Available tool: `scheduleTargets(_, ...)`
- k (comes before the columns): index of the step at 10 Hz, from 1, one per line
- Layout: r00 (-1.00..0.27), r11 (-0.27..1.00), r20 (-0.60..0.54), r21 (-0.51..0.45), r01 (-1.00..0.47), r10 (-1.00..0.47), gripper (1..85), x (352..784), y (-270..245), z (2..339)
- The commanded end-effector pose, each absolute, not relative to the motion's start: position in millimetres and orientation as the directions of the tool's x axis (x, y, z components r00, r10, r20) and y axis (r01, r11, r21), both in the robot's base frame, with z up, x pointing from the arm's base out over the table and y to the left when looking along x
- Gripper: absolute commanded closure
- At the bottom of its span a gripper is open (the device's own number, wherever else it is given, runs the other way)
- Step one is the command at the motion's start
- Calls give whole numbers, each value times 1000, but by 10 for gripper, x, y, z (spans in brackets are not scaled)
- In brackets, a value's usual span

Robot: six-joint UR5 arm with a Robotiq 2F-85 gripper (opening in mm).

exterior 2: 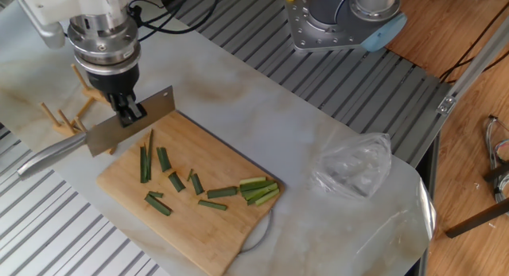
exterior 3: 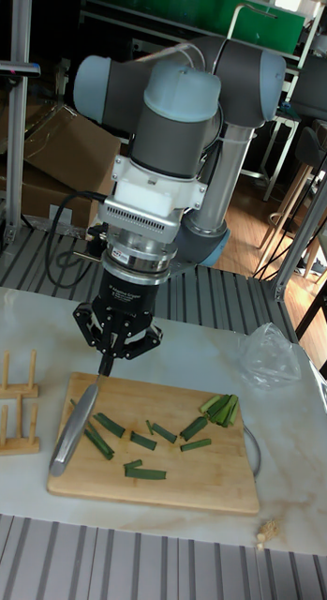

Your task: Chop the green garlic

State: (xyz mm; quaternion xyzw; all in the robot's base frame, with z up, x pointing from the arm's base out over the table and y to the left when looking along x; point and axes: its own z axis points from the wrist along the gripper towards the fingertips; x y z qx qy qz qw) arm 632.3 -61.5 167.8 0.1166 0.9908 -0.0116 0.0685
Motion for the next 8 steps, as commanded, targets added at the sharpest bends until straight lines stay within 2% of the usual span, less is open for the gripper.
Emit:
scheduleTargets(1, -963, 968, -109, -18, 249, 246, 843, 6251, -575, 1760)
scheduleTargets(3, -971, 974, -86, -3, 226, 225, 843, 6198, -509, 1770)
scheduleTargets(6, -972, 977, -108, -24, 210, 207, 843, 6242, -524, 1819)
scheduleTargets(8, -996, 992, -50, -104, 77, 72, 843, 6075, -707, 1816)
